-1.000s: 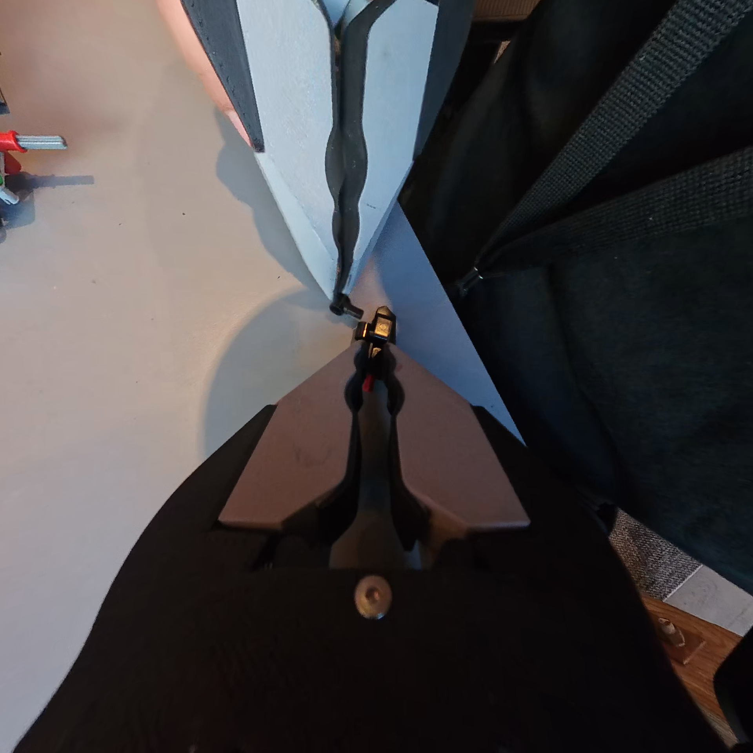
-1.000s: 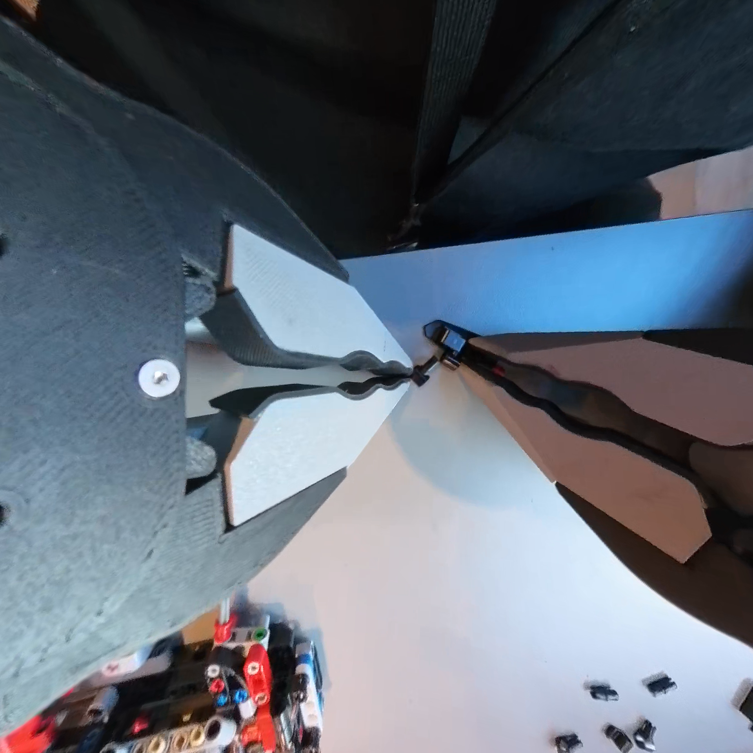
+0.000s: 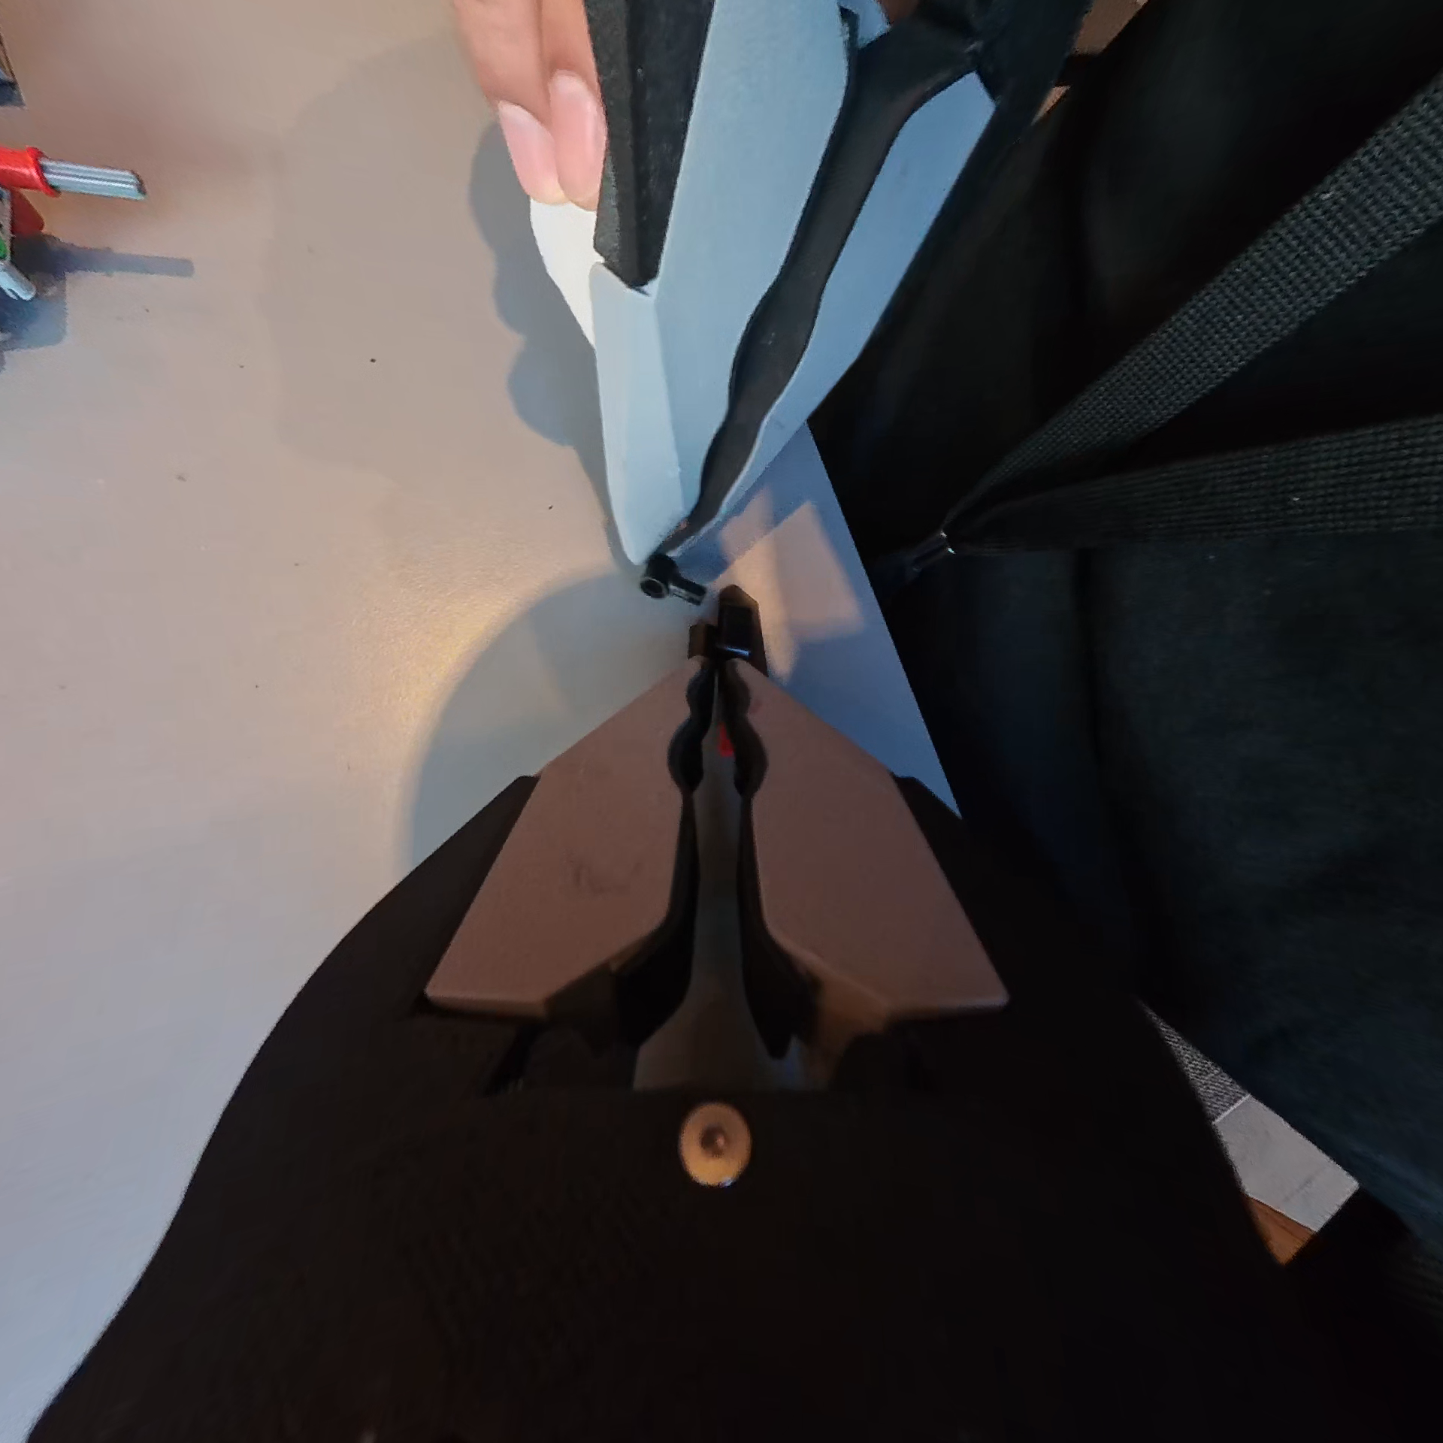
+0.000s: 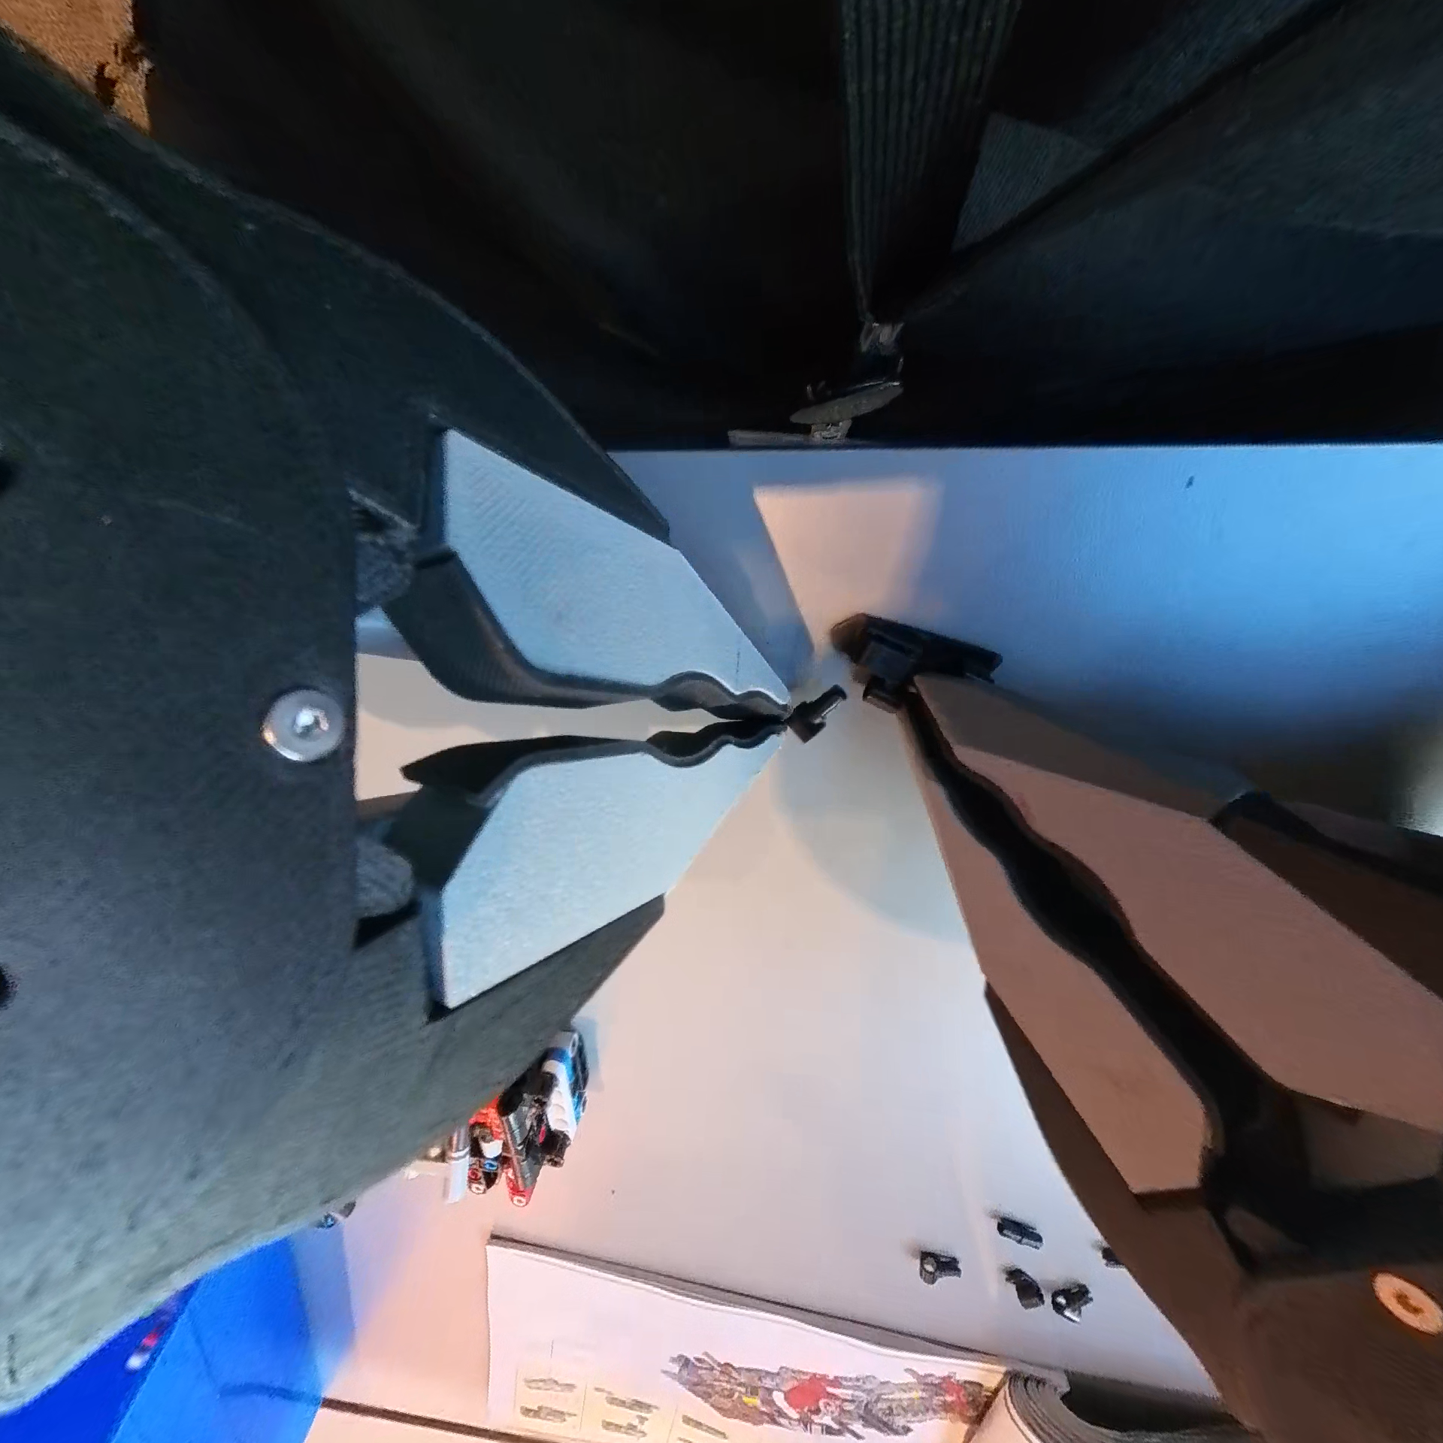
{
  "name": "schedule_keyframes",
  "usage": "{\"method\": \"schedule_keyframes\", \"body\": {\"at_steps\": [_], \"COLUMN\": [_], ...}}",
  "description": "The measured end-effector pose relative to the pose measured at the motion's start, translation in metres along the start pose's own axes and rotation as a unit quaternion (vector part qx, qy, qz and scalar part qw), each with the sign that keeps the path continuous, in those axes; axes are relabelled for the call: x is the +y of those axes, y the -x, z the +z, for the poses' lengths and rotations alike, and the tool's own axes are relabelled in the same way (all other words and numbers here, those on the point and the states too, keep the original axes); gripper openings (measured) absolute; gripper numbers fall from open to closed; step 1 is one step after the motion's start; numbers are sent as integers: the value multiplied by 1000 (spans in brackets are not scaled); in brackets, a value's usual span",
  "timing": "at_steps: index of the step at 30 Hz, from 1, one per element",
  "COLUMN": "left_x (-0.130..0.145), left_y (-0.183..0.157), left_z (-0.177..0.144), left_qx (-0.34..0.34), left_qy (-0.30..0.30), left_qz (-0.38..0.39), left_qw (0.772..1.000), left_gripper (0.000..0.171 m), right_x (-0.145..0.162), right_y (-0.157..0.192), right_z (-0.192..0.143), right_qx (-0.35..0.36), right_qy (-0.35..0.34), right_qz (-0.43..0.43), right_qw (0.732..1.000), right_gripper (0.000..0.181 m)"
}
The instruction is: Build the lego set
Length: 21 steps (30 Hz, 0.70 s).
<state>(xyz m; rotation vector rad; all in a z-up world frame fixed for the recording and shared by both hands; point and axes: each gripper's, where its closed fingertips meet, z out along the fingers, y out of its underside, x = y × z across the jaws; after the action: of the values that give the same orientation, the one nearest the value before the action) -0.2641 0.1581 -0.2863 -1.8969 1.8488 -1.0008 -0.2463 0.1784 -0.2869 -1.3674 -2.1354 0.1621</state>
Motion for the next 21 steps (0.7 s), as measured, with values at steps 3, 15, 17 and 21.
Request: {"method": "schedule_keyframes", "body": {"at_steps": [3, 15, 17, 21], "left_x": [-1, 0, -1, -1], "left_y": [0, -1, 0, 1], "left_z": [1, 0, 0, -3], "left_qx": [-7, -9, -11, -12], "left_qy": [0, 5, 4, 1], "left_qz": [11, 9, 9, 5], "left_qw": [1000, 1000, 1000, 1000], "left_gripper": [0, 7, 8, 15], "right_x": [-2, 3, 3, 4], "right_y": [2, -3, -4, -4], "right_z": [1, 4, 4, 4], "right_qx": [0, 6, 7, 8], "right_qy": [5, 17, 17, 16], "right_qz": [-13, -24, -23, -21], "right_qw": [1000, 1000, 1000, 1000], "right_gripper": [0, 0, 0, 0]}}
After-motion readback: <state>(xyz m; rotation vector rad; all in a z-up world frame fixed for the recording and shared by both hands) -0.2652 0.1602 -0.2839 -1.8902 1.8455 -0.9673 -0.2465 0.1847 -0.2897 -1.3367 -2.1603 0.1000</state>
